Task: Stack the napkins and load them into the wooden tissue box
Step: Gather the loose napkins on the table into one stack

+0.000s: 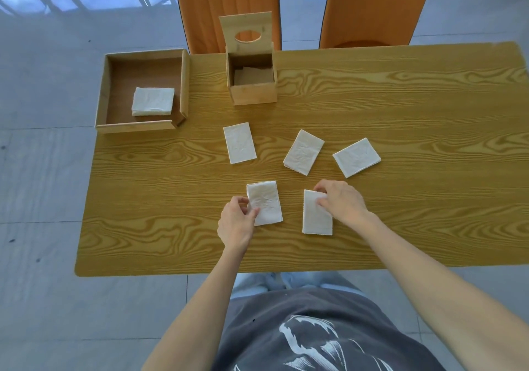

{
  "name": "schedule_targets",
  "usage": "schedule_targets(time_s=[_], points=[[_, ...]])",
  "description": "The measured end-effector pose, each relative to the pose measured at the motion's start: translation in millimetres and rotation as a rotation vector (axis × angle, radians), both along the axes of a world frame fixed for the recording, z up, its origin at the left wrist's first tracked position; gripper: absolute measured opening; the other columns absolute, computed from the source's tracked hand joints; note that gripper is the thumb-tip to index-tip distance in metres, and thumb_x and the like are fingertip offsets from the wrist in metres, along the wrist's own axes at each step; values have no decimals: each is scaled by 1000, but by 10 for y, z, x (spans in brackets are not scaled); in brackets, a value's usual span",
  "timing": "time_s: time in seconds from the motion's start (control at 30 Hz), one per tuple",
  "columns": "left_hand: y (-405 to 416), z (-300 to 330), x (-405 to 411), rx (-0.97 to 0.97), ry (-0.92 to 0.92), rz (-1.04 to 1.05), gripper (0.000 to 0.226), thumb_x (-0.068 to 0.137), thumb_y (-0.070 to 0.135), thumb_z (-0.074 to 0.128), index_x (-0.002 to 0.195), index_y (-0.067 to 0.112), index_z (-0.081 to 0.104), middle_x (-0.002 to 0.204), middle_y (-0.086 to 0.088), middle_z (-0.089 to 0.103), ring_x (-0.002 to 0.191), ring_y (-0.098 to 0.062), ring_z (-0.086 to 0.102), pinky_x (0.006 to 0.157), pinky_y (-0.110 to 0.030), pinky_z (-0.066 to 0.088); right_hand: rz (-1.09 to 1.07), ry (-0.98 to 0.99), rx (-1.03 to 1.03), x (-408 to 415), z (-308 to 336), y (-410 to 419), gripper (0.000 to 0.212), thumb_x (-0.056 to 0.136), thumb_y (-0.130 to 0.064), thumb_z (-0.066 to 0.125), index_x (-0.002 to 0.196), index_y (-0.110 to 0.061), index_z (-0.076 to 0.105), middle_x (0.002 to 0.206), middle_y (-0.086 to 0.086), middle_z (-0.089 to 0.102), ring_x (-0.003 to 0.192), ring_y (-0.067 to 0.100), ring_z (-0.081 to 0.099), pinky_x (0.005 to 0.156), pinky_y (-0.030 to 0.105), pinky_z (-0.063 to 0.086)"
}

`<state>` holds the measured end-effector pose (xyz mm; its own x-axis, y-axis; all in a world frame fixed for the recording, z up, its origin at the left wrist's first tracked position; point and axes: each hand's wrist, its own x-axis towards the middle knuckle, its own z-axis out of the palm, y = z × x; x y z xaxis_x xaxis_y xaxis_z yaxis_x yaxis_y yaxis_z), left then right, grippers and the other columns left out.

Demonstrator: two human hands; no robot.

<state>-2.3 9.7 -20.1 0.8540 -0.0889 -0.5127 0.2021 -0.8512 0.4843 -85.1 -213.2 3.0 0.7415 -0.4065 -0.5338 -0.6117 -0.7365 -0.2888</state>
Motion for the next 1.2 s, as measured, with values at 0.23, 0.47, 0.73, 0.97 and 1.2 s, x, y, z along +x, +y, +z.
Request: schedule_targets(time_s=[0.23, 0.47, 0.73, 0.97, 1.2], points=[[63, -10, 47, -78, 15, 40, 18, 90, 37, 68, 104, 26, 68, 88, 11, 68, 85, -11, 65, 69, -30, 50, 28, 26, 469, 199, 155, 45, 14, 91, -25, 68, 104, -21, 72, 102, -3, 70, 93, 15, 65, 74, 30, 57], [93, -57, 68, -82, 28, 46, 16, 88, 38, 68, 101, 29, 68, 85, 11, 69, 85, -14, 66, 73, -35, 54, 35, 41, 721, 548, 206, 280, 14, 91, -24, 69, 103, -18, 72, 82, -8, 71, 79, 7, 65, 63, 23, 52], [102, -39, 90, -60, 32, 8, 11, 89, 31, 64, 100, 29, 67, 89, 10, 69, 86, -15, 66, 65, -29, 45, 101, -54, 442, 855, -103, 518, 19, 88, -31, 70, 105, -22, 73, 101, -1, 72, 97, 16, 64, 83, 35, 54], [140, -81, 120, -52, 14, -45, 14, 90, 35, 64, 103, 28, 66, 93, 10, 70, 86, -14, 65, 66, -31, 49, 264, -192, 4, 885, -191, 714, 40, 87, -32, 71, 125, -23, 61, 117, 1, 61, 109, 21, 58, 87, 36, 51], [149, -106, 154, -75, 40, -30, 16, 90, 40, 62, 102, 31, 66, 91, 11, 71, 87, -13, 67, 73, -35, 55, 332, -149, -21, 982, -185, 691, 22, 88, -34, 67, 106, -21, 66, 109, 1, 61, 106, 21, 56, 92, 34, 43]])
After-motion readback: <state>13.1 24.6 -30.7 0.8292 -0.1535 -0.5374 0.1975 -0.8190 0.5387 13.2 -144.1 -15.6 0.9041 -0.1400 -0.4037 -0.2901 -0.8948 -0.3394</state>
